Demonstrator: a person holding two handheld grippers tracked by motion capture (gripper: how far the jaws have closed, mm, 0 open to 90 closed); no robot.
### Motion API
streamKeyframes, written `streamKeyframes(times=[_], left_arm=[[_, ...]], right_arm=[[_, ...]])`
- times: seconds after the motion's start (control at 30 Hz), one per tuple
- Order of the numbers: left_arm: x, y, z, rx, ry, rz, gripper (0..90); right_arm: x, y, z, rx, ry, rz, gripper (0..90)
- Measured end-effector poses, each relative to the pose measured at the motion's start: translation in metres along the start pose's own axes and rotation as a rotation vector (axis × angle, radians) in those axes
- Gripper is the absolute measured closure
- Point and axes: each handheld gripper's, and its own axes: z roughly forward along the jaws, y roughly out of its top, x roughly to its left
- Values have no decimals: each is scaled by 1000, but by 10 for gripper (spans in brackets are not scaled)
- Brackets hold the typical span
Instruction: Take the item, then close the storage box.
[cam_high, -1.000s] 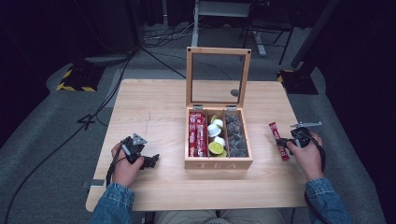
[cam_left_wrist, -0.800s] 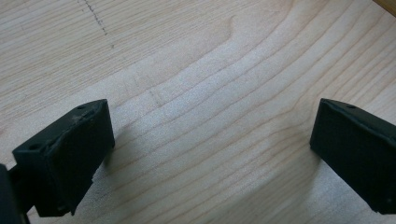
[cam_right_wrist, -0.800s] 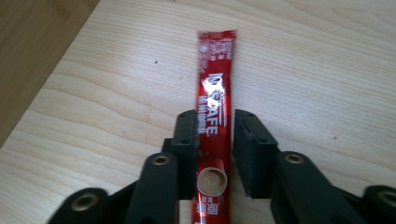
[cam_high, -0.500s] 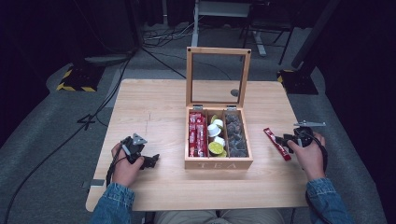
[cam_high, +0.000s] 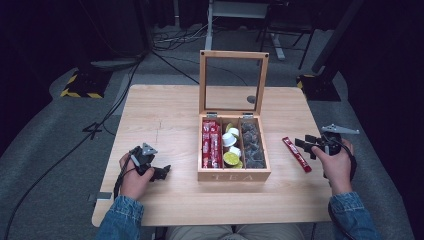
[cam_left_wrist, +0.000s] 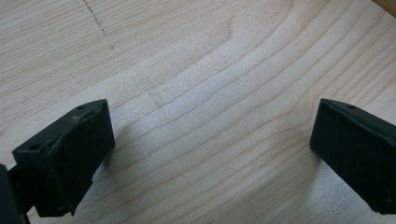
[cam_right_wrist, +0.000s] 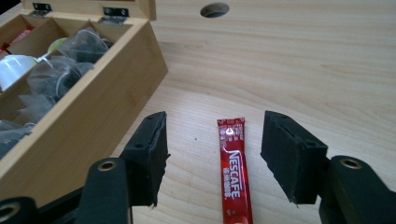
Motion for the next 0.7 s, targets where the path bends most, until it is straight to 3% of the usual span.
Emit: streamKeyframes(times=[0.37, 0.5, 0.7], left_arm=[[0, 0, 0, 0, 1, -2, 1], [0, 0, 0, 0, 2, -2, 0], [-1, 0, 0, -1, 4, -5, 2]], right_arm=[[14, 19, -16, -85, 5, -57, 397], [19, 27, -18, -113, 31, -69, 397], [29, 52, -19, -139, 57, -117, 394]])
